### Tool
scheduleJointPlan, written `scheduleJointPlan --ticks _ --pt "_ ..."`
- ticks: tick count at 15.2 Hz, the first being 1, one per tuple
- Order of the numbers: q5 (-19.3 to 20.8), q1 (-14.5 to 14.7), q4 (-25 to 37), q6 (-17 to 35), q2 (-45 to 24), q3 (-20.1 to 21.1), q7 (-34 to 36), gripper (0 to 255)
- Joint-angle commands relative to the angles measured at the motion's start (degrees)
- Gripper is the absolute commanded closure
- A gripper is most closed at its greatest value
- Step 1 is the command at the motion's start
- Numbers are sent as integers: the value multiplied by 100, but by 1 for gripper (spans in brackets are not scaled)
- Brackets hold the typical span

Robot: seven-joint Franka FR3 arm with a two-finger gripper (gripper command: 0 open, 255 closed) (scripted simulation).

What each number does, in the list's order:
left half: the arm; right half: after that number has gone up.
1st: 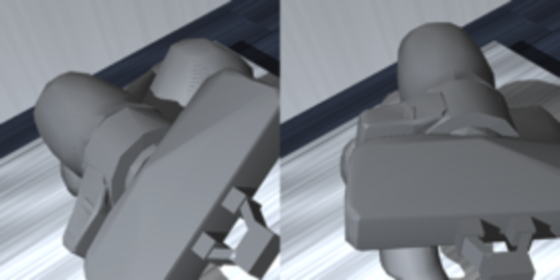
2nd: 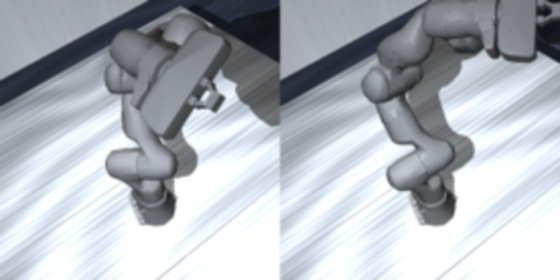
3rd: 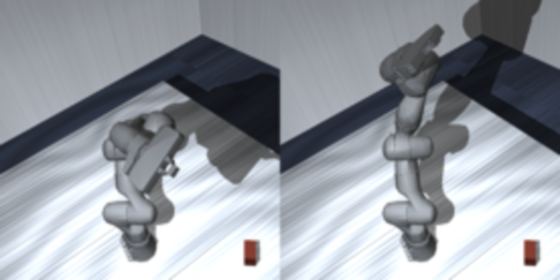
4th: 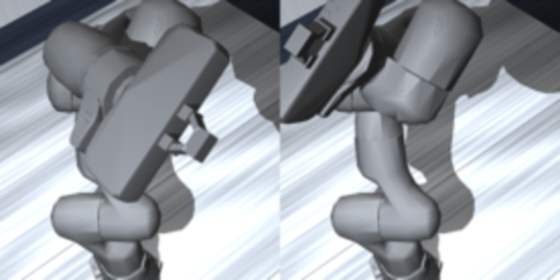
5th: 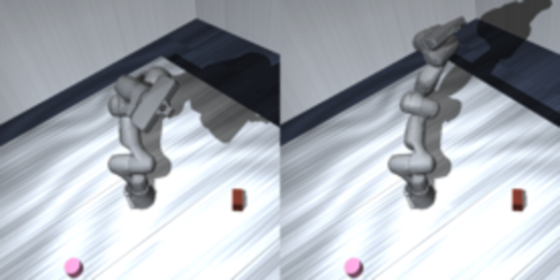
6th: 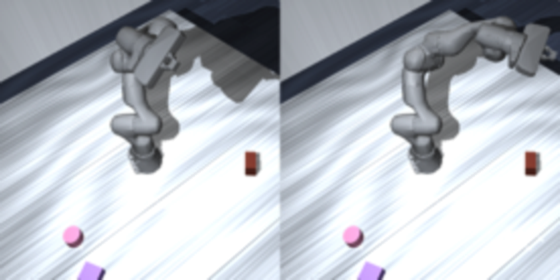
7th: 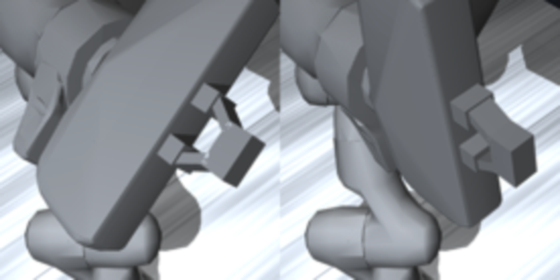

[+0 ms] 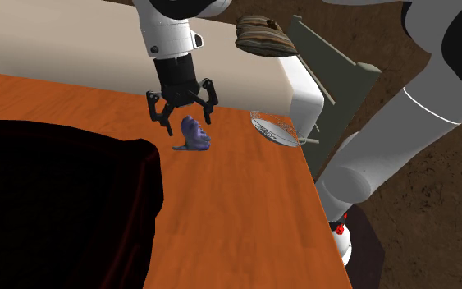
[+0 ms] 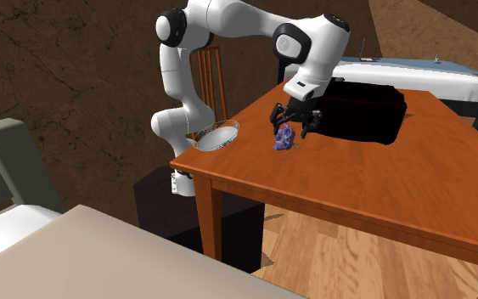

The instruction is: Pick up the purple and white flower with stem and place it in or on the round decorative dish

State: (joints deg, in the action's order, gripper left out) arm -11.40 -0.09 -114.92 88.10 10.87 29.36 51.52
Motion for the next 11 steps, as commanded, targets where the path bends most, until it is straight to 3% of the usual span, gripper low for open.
scheduleJointPlan --ticks 1,3,4,11 --pt "-1 0 -7 4 4 -1 -3 0" --pt "-1 0 -6 3 3 -1 -2 0" --pt "-1 0 -6 3 3 -1 -2 255" --pt "-1 0 -5 3 3 -1 -2 255"
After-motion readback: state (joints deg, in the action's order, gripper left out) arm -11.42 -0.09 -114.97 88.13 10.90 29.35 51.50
